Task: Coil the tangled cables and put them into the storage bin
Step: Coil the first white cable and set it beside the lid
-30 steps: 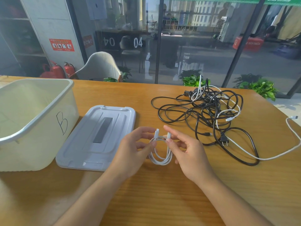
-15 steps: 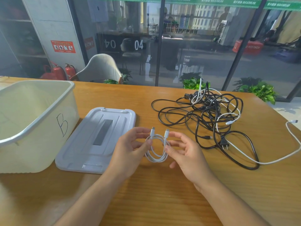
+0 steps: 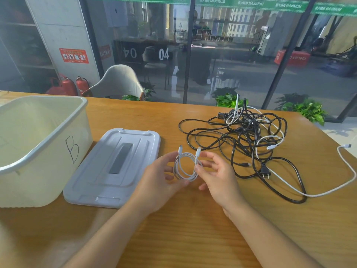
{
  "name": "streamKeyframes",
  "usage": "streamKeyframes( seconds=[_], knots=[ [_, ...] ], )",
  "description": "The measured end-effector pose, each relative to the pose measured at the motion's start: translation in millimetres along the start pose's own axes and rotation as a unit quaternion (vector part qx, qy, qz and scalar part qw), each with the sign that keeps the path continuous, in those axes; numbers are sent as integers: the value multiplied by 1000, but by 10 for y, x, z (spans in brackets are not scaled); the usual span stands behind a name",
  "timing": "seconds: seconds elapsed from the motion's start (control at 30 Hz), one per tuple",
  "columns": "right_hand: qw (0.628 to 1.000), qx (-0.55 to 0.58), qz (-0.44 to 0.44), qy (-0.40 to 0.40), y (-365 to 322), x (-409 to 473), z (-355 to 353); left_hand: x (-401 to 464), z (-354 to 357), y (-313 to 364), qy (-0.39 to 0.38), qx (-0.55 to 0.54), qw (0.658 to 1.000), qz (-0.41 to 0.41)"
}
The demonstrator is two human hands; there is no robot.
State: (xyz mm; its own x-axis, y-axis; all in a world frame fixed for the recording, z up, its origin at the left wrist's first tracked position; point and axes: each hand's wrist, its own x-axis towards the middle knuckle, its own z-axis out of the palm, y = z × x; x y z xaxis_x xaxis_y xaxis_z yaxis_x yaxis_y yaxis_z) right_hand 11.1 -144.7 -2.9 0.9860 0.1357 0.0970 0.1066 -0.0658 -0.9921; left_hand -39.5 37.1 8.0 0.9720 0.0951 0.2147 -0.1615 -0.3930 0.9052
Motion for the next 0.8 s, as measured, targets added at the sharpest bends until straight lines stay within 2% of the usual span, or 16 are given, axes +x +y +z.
streamKeyframes(
  seconds=[0.2,0.5,0.63,0.8],
  knots=[
    [1000,9,-10,-11,-53,386,230,428,-124,24,34,106,994,21],
    [999,-36,-23,-28,99,736,435,772,-168,-208,58,134,989,-3],
    [999,-38,-32,-12,124,739,381,768,-130,-248,67,9,998,-1],
    [999,19,-21,-24,24,582,325,701,-125,-203,98,-106,989,-30]
  ],
)
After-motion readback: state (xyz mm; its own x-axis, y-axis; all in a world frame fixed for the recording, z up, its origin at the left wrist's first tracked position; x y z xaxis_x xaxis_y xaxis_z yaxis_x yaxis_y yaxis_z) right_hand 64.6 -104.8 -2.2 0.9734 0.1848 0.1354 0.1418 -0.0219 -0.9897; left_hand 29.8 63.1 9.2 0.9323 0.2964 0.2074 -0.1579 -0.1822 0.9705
